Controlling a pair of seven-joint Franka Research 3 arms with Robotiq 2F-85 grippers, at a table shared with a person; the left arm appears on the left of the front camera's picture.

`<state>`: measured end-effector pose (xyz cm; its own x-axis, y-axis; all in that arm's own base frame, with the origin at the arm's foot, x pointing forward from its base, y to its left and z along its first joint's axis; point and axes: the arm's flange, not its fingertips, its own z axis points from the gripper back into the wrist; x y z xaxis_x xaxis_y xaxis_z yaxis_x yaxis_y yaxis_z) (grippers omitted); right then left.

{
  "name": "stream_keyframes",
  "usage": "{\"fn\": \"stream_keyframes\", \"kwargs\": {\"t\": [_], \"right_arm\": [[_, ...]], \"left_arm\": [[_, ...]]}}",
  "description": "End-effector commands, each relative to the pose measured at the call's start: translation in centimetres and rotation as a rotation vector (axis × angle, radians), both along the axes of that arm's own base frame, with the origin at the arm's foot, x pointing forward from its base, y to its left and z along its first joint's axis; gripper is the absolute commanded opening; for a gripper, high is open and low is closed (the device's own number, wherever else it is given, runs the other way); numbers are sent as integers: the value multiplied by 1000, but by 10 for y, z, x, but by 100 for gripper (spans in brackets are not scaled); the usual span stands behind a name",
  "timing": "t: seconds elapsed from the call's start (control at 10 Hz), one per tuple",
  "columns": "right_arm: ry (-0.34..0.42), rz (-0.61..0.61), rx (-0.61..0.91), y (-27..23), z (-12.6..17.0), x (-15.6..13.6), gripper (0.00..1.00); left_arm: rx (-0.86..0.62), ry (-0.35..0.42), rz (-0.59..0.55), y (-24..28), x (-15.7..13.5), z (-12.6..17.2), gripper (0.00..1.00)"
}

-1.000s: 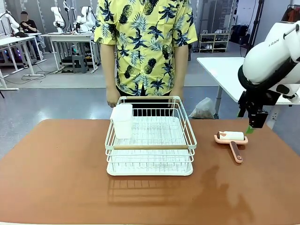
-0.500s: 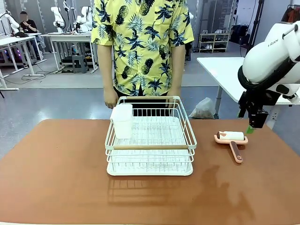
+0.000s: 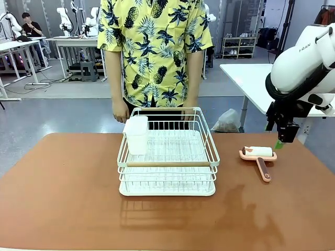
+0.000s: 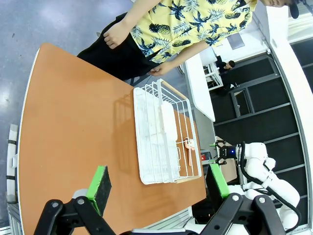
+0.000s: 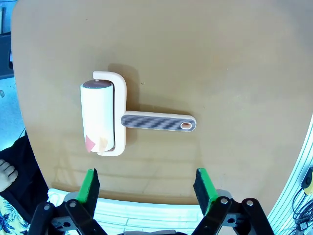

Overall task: Clean the table.
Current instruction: Place the Lint Roller down when the Dish drying rack is positioned in the middle of the table.

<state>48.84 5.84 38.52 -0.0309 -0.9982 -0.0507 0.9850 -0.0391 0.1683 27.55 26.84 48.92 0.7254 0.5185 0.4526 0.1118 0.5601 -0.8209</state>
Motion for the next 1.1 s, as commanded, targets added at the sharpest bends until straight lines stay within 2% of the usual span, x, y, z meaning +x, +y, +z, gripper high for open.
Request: {"fn": "stream_keyframes", "kwargs": {"t": [0.0, 1.0], "right_arm": [[-4, 3, 0, 2, 2, -2, 100], [-4, 3, 0, 2, 2, -2, 100]], "left_arm": [[1, -17, -5, 1, -2, 1, 100], [1, -17, -5, 1, -2, 1, 100]]}}
